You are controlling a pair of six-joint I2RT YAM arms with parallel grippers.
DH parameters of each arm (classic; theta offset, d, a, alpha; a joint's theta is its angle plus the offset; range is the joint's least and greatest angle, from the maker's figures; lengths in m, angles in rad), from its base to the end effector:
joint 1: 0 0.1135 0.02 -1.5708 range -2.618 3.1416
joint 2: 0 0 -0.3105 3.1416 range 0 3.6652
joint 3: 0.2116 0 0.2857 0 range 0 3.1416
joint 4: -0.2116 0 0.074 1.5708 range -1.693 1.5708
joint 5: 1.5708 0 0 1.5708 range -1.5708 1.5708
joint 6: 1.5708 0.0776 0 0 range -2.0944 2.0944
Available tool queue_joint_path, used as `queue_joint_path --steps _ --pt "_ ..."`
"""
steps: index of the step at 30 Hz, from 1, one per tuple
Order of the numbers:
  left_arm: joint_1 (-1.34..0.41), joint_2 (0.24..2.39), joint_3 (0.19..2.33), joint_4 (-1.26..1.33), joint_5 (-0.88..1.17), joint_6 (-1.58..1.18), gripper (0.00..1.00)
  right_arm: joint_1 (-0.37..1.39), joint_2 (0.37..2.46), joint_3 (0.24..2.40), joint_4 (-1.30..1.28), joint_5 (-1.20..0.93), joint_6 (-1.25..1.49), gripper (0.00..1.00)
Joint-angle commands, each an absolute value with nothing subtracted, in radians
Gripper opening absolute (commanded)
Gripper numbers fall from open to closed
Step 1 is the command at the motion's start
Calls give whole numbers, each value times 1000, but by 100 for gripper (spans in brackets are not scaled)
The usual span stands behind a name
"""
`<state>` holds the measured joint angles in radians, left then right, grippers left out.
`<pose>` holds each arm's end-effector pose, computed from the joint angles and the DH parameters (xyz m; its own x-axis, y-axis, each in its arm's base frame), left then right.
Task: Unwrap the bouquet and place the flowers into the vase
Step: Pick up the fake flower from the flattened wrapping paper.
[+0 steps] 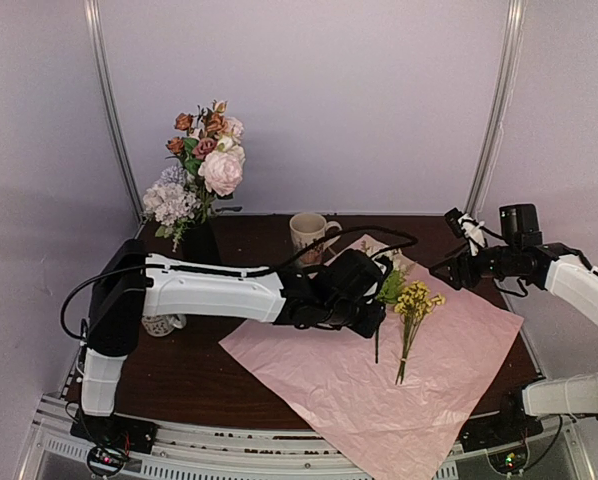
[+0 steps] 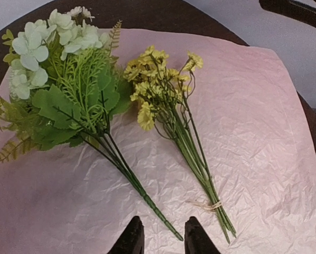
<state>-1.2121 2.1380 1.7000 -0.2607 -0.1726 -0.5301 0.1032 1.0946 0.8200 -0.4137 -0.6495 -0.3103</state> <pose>0.2162 -0.5388 0.2145 -0.6379 0.2825 -0.7164 0.6419 0.7091 -0.2918 0.2614 0.0743 0.2852 -0.4348 -0.2895 -0.8527 -0.7135 0.6885 0.1300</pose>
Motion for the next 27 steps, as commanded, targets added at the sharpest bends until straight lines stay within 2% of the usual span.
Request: queue_joint_path --steps 1,5,10,17,27 --pt "-1183 2213 1790 -326 -67 -617 26 95 1106 825 -397 -653 -313 69" --pt "-1175 2260 1806 -339 -28 -667 18 95 1104 821 -394 -654 -316 69" --pt "-1163 2315 1850 -348 48 -682 25 94 1109 822 -397 -658 -318 69" --pt "-1138 2399 1904 -352 149 -712 24 94 1122 827 -400 -666 -319 69" --pt "-1118 2469 1972 -374 172 -752 23 94 1118 829 -403 -670 -322 69"
